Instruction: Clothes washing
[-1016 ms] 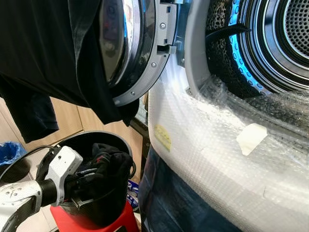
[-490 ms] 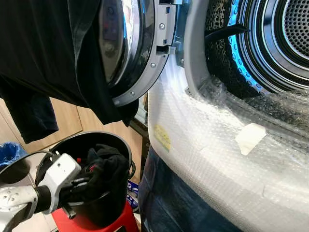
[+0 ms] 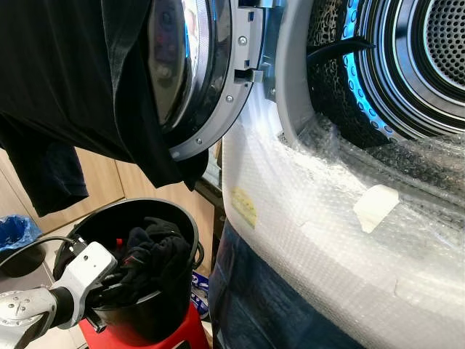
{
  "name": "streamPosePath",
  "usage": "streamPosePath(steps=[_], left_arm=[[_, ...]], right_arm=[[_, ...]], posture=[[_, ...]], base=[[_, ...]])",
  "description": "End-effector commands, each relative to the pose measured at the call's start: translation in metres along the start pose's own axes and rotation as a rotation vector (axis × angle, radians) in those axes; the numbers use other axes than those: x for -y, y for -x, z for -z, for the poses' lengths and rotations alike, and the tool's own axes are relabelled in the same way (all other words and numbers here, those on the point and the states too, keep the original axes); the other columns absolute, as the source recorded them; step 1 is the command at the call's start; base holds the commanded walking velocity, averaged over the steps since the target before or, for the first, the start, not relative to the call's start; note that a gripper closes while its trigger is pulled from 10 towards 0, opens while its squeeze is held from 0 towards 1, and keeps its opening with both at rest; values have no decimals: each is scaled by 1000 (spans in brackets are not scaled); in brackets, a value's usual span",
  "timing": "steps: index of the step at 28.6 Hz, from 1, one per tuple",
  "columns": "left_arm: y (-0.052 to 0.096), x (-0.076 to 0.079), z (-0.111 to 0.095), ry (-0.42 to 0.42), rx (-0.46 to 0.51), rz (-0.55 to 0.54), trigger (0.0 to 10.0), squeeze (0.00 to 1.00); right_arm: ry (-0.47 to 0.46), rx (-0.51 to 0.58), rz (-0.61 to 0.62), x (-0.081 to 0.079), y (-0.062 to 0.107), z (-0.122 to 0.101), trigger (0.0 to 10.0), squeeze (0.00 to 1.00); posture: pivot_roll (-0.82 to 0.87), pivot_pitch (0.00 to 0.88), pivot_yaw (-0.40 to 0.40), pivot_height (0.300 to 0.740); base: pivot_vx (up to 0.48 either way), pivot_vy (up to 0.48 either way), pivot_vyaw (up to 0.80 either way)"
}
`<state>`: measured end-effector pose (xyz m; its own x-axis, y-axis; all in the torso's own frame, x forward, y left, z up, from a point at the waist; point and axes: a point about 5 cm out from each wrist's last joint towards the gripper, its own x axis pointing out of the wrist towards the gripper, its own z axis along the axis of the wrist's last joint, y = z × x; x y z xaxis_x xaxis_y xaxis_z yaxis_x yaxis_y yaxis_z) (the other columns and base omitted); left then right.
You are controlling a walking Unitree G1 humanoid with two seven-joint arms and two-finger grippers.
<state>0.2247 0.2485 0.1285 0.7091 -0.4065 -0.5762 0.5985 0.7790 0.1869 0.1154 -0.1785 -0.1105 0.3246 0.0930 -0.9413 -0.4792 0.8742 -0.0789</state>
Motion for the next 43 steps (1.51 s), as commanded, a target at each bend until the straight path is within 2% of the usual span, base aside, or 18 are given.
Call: streamPosePath(steps=[1, 7, 8, 16, 23, 25, 29, 30, 35, 40, 43], left_arm=[[3, -6, -2, 6, 22, -34, 10000, 1000], [4, -9, -11, 36, 95, -41, 10000, 1000], [5, -10, -16, 53, 134, -43, 10000, 1000], [6, -11, -24, 92, 207, -38, 10000, 1000], [13, -23, -38, 99, 320, -130, 10000, 1000], [12, -30, -36, 113, 340, -182, 10000, 1000], [9, -37, -26, 212, 399, -227, 10000, 1000], [6, -36, -22, 221, 386, -228, 10000, 1000], [-3, -37, -12, 248, 377, -231, 10000, 1000], [-9, -43, -11, 251, 402, -258, 9333, 1000], [-11, -44, -12, 253, 409, -255, 9647, 1000]], right_arm=[[1, -16, -7, -2, 0, 4, 10000, 0], [1, -15, -5, -1, 0, 4, 10000, 0], [-1, -15, -4, -1, 0, 4, 10000, 0], [-1, -17, -3, -1, 0, 5, 10000, 0], [7, -20, -6, -1, 1, 5, 10000, 0], [11, -19, -7, -2, 0, 5, 10000, 0], [10, -17, -6, -2, 0, 4, 10000, 0], [14, -17, -7, -2, 0, 4, 10000, 0], [21, -14, -4, -2, 0, 2, 10000, 0], [34, -11, 7, -1, 0, 1, 10000, 0], [32, -7, 12, -1, 0, 1, 10000, 0]], posture=[[333, 0, -51, 740], [330, 0, -51, 740], [329, 0, -51, 740], [329, 0, -52, 740], [334, 0, -53, 740], [332, 0, -50, 740], [330, 0, -53, 740], [330, 0, -54, 740], [331, 0, -60, 740], [338, 0, -62, 740], [333, 0, -58, 740]], base=[[0, 0, 0], [0, 0, 0], [0, 0, 0], [0, 0, 0], [0, 0, 0], [0, 0, 0], [0, 0, 0], [0, 0, 0], [0, 0, 0], [0, 0, 0], [0, 0, 0]])
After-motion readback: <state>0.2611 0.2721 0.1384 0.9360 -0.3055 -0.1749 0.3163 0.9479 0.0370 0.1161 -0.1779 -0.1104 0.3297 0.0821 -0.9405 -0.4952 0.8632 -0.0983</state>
